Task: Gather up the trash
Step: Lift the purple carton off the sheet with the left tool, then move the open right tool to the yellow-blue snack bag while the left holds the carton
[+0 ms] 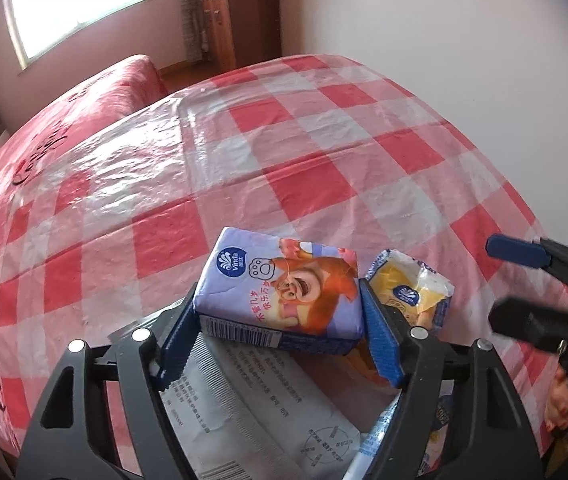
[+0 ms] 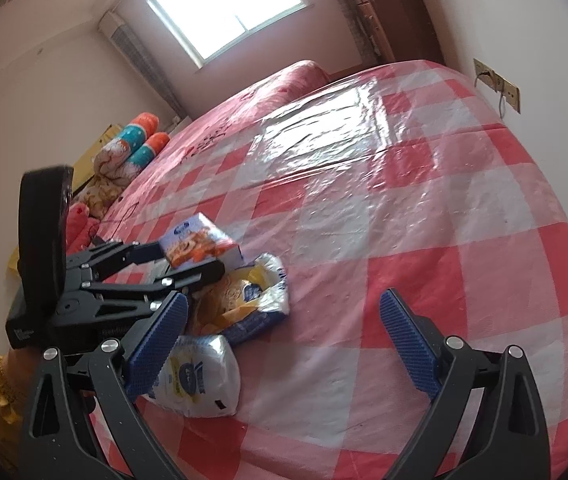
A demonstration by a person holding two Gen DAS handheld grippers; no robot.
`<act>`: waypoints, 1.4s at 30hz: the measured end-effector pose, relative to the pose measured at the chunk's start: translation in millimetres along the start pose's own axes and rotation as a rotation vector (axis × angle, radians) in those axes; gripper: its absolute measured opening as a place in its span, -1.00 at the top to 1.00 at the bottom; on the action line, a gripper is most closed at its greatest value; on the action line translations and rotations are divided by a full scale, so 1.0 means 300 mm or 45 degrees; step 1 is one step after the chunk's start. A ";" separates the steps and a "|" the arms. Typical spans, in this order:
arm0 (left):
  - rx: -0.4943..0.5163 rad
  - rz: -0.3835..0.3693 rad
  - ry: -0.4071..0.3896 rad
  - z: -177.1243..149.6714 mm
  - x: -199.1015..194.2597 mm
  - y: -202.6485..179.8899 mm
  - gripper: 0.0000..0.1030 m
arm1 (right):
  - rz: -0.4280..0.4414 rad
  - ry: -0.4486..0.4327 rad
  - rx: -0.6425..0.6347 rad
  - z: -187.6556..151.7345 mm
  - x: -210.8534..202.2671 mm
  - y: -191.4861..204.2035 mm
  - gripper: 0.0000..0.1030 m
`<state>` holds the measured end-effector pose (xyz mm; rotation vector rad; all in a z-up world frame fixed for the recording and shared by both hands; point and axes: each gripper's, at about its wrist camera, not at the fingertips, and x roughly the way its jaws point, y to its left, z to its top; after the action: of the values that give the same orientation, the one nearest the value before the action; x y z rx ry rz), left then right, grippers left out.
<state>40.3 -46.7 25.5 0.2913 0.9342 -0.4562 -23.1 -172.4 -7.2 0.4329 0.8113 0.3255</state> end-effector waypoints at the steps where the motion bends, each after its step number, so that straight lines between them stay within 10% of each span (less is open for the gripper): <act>1: -0.021 0.001 -0.007 -0.002 -0.008 0.008 -0.43 | 0.009 0.010 -0.011 -0.002 0.005 0.007 -0.85; 16: -0.280 0.052 -0.102 -0.138 -0.178 0.128 -0.43 | 0.092 0.169 -0.219 -0.057 0.078 0.143 -0.85; 32: -0.463 0.090 -0.128 -0.364 -0.314 0.257 -0.44 | 0.484 0.360 -0.555 -0.221 0.014 0.368 -0.86; 42: -0.532 0.011 -0.158 -0.459 -0.345 0.301 -0.44 | 0.243 0.140 0.077 -0.061 0.032 0.086 -0.73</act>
<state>-64.3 116.7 36.8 -0.1118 0.8834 -0.2584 -33.7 -141.4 -11.7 0.5542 0.8906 0.5068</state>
